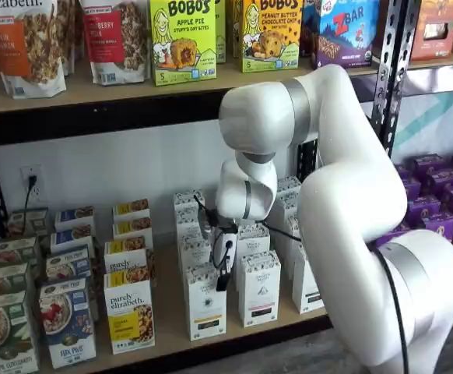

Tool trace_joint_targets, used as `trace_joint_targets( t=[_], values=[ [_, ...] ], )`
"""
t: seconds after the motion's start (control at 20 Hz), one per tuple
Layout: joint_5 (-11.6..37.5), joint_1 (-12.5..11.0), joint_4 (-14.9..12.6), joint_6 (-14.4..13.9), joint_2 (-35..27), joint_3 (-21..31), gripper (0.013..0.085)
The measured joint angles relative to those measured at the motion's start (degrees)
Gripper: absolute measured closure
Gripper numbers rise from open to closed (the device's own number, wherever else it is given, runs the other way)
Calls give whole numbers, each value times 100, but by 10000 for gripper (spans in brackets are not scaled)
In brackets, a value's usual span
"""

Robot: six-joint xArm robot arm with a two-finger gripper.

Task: Pick up the white box with a yellow strip in the middle, on the bottom shelf, the fourth box from the left

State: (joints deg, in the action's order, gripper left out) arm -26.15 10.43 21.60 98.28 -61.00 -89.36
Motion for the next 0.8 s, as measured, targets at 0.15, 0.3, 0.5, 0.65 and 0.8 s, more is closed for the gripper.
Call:
trace_joint_targets(
  t=[0.15,0.3,0.5,0.65,0.8],
  values=[
    [-83,9,-72,-82,-32,-75,130],
    [-119,26,-142,-163,-72,-137,130],
    [-135,53,-168,-214,-142,-227,130],
    [-140,74,-135,-209,-193,-294,130],
    [-134,88,-82,-181,-234,-344,210]
  ],
)
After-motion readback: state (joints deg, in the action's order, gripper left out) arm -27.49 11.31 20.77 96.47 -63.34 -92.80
